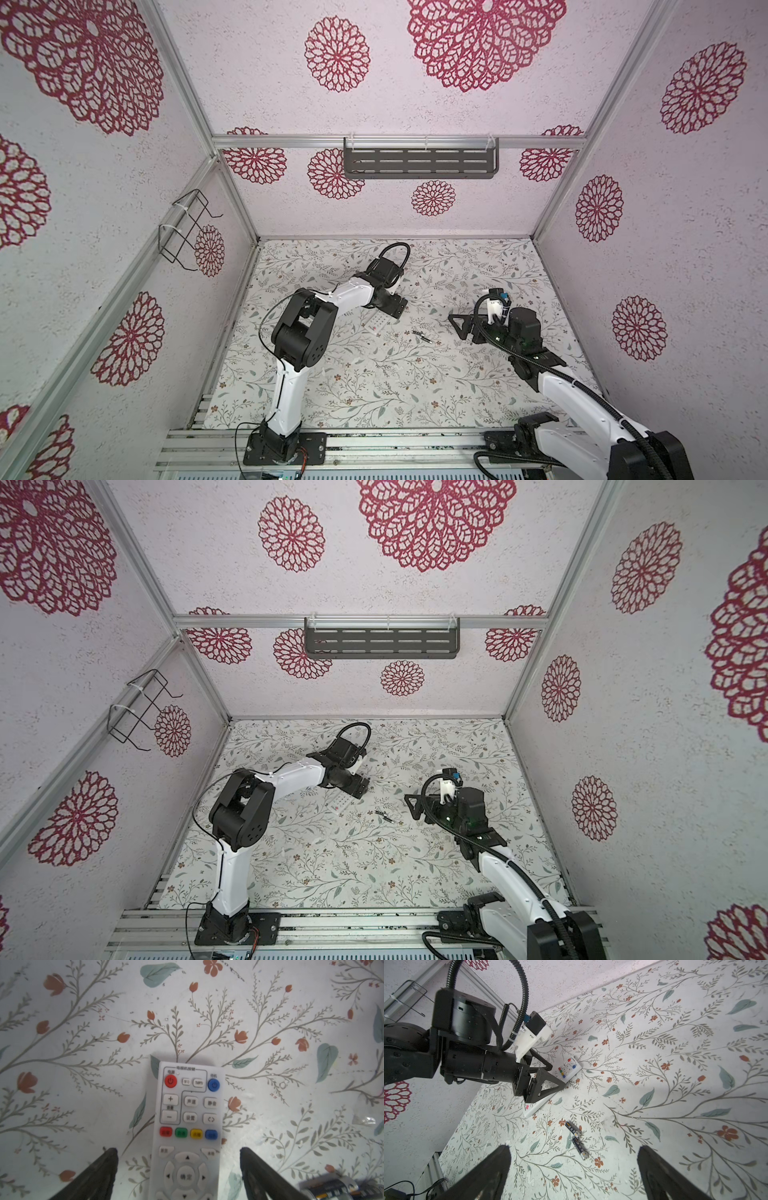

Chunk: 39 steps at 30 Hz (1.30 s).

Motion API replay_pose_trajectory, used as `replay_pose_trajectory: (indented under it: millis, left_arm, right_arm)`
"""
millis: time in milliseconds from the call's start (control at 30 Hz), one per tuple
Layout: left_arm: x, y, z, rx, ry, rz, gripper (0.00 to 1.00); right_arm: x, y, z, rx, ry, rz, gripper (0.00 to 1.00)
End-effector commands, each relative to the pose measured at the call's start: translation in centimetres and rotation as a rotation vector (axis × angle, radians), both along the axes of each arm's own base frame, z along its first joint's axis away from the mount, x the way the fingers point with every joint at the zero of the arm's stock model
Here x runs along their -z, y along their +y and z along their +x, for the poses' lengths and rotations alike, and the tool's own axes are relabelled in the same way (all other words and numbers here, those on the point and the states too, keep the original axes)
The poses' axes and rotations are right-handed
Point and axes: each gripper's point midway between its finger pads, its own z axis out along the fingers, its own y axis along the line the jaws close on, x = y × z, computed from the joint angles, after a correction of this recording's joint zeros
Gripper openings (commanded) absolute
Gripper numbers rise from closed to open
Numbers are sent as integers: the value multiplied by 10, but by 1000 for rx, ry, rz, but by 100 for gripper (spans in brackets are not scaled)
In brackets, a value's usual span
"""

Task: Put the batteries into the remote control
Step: 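Close the left gripper on the remote's end and lift it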

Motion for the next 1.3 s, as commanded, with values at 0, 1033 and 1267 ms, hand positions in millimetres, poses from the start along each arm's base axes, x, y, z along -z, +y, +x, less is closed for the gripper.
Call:
replay_pose_trajectory:
  millis: [0, 1033, 1267]
  left_arm:
    - [5, 1, -2, 38, 22, 47, 91]
    - [9, -16, 10, 98, -2, 83, 42]
    - [-44, -12, 12, 45, -36, -132, 40]
  right_arm:
    - [-14, -1, 2, 0, -49, -12, 99]
    - [-9, 0, -12, -25, -64, 6, 99]
    - [-12, 16, -16, -106, -91, 65, 99]
